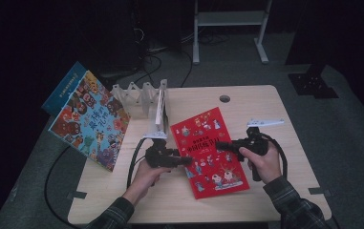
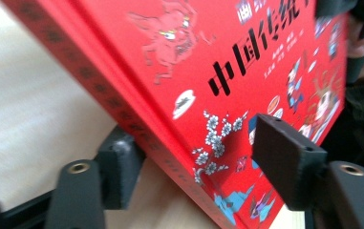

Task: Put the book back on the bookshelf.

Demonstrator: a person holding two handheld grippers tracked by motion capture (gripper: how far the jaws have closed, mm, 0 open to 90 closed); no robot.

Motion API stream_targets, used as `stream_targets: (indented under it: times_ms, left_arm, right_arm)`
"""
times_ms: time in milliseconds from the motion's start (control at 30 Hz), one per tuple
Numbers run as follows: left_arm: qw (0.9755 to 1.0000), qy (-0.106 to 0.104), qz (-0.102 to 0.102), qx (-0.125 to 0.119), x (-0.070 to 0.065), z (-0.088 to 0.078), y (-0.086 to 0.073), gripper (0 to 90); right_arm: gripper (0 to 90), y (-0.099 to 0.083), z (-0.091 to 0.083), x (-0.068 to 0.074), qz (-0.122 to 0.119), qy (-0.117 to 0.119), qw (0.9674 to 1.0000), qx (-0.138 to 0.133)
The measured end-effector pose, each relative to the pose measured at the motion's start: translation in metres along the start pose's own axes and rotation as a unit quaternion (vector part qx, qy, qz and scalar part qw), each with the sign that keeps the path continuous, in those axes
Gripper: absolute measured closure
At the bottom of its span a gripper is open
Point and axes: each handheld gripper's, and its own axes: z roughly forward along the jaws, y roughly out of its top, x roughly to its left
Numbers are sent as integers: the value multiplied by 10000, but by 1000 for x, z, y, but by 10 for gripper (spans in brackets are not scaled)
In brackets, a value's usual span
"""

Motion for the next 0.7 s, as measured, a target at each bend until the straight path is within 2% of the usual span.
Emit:
stream_targets:
  times_ms: [100,200,300,433,533,600,700]
  left_arm:
    - [9998,-16,66,-163,-2,-5,2,413]
    - [9996,8,179,-218,-3,-7,4,416]
    - [9992,-18,292,-282,-5,-8,5,430]
    - [9983,-16,472,-327,-11,-9,7,432]
    - [9974,-102,576,-421,-14,-9,7,432]
    - [9968,-106,664,-424,-17,-8,8,431]
    - [9962,-188,731,-441,-20,-6,9,429]
  right_arm:
    - [792,-1,-1,-1,-83,-69,9999,-26]
    - [762,-2,-2,0,-268,-171,9995,-42]
    - [707,-4,-1,1,-563,-401,9976,-11]
    - [666,-7,-4,1,-706,-552,9960,-5]
    - [610,-10,-4,1,-913,-784,9927,71]
    - [596,-12,-6,0,-896,-799,9928,46]
    - [549,-15,-7,-1,-1006,-941,9905,53]
